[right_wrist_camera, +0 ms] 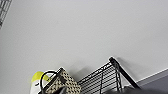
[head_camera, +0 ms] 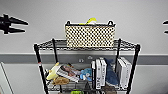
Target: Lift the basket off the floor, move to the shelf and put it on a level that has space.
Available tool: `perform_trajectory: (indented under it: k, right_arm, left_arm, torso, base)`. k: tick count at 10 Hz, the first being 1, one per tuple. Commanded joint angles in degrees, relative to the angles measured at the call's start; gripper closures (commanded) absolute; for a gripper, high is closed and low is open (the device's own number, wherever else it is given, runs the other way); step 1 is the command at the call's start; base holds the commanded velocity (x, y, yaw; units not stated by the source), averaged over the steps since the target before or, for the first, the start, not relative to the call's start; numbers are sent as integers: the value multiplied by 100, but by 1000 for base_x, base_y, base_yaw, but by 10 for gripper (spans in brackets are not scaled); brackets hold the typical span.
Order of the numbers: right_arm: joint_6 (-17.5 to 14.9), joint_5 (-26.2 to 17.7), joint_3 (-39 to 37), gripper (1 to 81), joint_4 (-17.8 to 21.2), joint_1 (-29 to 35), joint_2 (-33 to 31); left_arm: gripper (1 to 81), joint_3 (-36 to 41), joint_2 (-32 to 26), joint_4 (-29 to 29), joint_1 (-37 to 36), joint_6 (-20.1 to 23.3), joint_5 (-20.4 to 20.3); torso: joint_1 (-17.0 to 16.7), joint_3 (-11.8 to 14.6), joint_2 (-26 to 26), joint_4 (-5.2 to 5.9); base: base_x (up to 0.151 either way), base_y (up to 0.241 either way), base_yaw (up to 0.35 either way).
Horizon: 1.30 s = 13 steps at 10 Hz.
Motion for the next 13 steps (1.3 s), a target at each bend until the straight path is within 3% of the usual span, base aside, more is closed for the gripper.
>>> perform_trajectory:
  k: [1, 4, 7, 8, 10, 13]
  right_arm:
    - [3, -455, 460, 10, -296, 434, -386]
    - [-6, -658, 486, 10, -446, -4, -695]
    - [-23, -658, 399, 10, -640, -1137, -765]
    - [-23, -588, 407, 10, -640, -1497, -765]
    - [-76, -517, 284, 10, -701, -2262, -695]
    - [-198, -211, 135, 10, -754, -3387, -555]
  left_arm:
    - [10, 372, -588, 429, -626, 18, 544]
    - [10, 372, -1064, 693, -214, 89, 747]
    - [10, 425, -1232, 693, 972, 370, 650]
    - [10, 442, -1223, 685, 1411, 379, 503]
    - [10, 434, -1205, 702, 2351, 555, -203]
    - [10, 513, -1127, 685, 3283, 650, -693]
  torso:
    - [0, 0, 0, 0]
    - [-7, 7, -5, 0]
    - [-11, 11, -9, 0]
    - [-15, 13, -11, 0]
    - [-18, 13, -11, 0]
    - [-18, 15, -11, 0]
  base:
    - [0, 0, 0]
    - [0, 0, 0]
    - [0, 0, 0]
    - [0, 0, 0]
    - [0, 0, 0]
    - [0, 0, 0]
